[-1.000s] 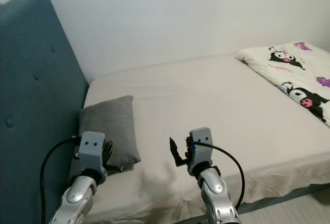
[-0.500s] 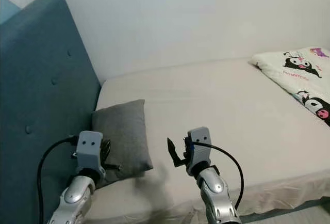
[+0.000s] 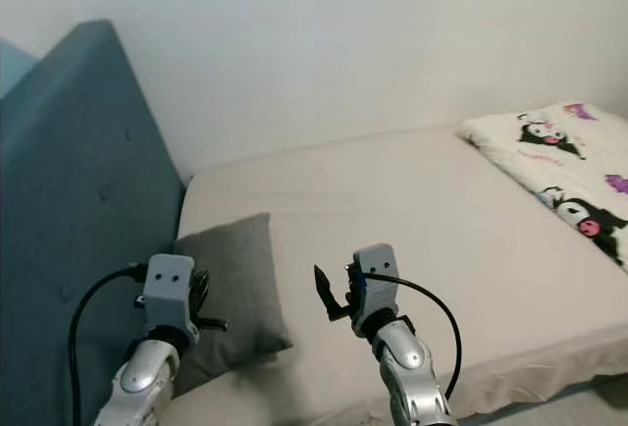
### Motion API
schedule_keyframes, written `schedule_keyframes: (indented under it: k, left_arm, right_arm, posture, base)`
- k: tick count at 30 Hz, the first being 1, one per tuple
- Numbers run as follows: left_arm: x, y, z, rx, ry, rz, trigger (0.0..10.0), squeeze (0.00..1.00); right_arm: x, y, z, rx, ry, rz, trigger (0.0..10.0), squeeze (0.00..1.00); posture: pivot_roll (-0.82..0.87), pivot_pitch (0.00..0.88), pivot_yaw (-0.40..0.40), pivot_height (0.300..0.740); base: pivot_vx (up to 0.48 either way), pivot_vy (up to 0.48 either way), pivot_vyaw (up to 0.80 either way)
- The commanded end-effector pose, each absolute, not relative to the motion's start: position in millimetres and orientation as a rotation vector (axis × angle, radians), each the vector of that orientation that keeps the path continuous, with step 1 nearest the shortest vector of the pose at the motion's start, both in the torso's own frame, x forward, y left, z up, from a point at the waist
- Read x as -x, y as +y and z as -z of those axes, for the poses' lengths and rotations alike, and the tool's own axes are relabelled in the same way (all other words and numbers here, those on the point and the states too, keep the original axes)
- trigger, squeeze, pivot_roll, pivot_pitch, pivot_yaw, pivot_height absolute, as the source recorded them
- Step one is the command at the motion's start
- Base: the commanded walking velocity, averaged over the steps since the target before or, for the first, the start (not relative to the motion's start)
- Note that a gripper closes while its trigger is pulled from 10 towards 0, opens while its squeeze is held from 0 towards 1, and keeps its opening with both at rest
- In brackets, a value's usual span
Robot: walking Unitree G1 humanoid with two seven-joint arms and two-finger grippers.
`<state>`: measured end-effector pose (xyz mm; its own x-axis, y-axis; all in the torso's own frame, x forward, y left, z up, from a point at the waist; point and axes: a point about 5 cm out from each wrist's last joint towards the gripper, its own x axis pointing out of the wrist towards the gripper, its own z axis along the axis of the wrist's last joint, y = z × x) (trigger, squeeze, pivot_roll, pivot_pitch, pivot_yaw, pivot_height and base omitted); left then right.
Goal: Clean up the room
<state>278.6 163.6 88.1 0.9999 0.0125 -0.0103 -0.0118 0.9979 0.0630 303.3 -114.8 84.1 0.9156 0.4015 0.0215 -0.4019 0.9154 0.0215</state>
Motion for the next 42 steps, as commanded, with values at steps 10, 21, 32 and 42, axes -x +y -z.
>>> schedule_keyframes:
  k: [10, 21, 32, 42]
  left_arm:
    - [-274.0, 165.2, -83.5, -0.054, 0.022, -0.026, 10.0, 0.0]
    - [-258.9, 183.3, -44.2, 0.02, 0.172, -0.118, 10.0, 0.0]
    - [-252.1, 188.2, -32.2, 0.014, 0.22, -0.118, 10.0, 0.0]
    - [-253.1, 181.8, -31.3, -0.005, 0.206, -0.09, 10.0, 0.0]
  right_arm:
    - [-299.6, -112.2, -80.9, -0.025, -0.011, -0.437, 10.0, 0.0]
    - [-295.5, -112.3, -47.3, 0.063, 0.153, -0.412, 10.0, 0.0]
    - [-293.7, -122.7, -31.8, 0.106, 0.221, -0.334, 10.0, 0.0]
    - [-292.6, -121.4, -30.6, 0.105, 0.209, -0.337, 10.0, 0.0]
  posture:
    - [0.04, 0.083, 0.005, 0.74]
    - [0.04, 0.085, -0.003, 0.74]
    - [0.04, 0.086, -0.007, 0.74]
    - [0.04, 0.09, -0.006, 0.74]
  base:
    - [0.0, 0.0, 0.0]
    - [0.0, 0.0, 0.0]
    - [0.0, 0.0, 0.0]
    - [0.0, 0.0, 0.0]
